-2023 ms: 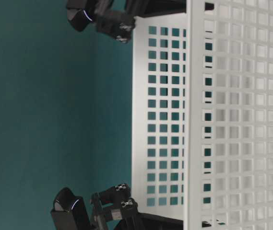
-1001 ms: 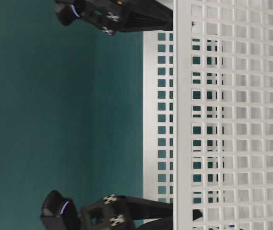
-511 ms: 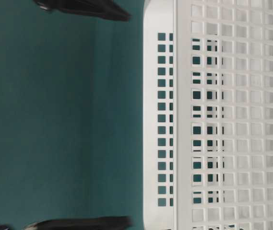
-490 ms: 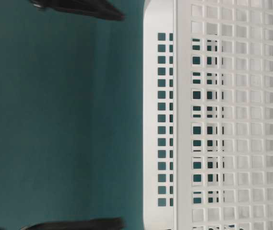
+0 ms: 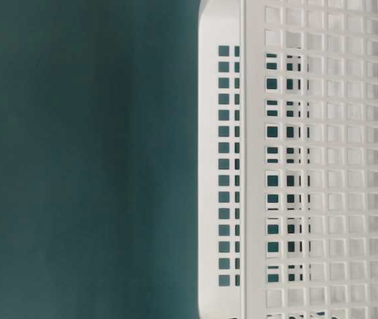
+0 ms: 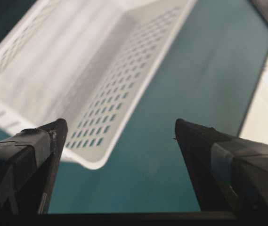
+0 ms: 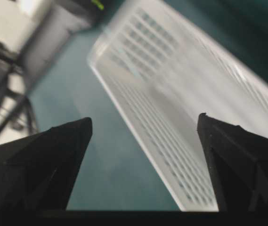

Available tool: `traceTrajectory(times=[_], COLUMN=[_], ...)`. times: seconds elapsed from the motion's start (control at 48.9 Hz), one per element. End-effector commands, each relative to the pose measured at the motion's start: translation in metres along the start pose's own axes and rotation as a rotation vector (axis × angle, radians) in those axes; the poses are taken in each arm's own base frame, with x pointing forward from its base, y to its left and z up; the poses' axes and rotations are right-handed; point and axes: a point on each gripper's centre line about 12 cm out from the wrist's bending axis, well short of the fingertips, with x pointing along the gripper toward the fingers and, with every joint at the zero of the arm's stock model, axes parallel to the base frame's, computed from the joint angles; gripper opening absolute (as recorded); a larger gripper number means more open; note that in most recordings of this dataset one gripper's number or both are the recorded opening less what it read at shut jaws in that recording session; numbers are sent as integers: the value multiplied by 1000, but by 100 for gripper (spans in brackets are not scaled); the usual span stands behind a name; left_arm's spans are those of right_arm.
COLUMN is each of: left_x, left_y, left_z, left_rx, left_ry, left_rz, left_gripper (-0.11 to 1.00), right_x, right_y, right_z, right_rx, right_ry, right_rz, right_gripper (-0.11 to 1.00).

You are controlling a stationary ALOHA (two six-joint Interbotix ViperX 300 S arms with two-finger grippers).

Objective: Lift the white basket with both hands.

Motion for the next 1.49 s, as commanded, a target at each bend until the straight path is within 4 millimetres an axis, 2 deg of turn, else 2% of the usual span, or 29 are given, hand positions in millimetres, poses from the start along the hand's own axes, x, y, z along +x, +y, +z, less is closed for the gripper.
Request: traceTrajectory(times=[0.0, 0.306, 0.47, 0.776, 0.981, 1.471], left_x=[-7, -37, -54, -73, -76, -75], left_y=[-7, -14, -16, -17, -13, -14], left_z=[6, 13, 12, 11, 8, 6], left_rx=[47, 201, 272, 372, 377, 382], left_ry=[-47, -193, -234, -293, -300, -314], left_rz=[-44, -145, -177, -203, -204, -221], left_gripper=[95, 95, 95, 95, 95, 95], right_x=[-12, -47, -59, -80, -87, -85], right_y=[11, 28, 30, 29, 26, 24], right_z=[12, 18, 16, 16, 13, 11], right_rx=[-68, -335, -391, -446, -443, -443], right_ry=[-100, -245, -270, -327, -343, -335], right_rz=[73, 186, 210, 232, 241, 237], right_gripper=[96, 95, 95, 95, 95, 95])
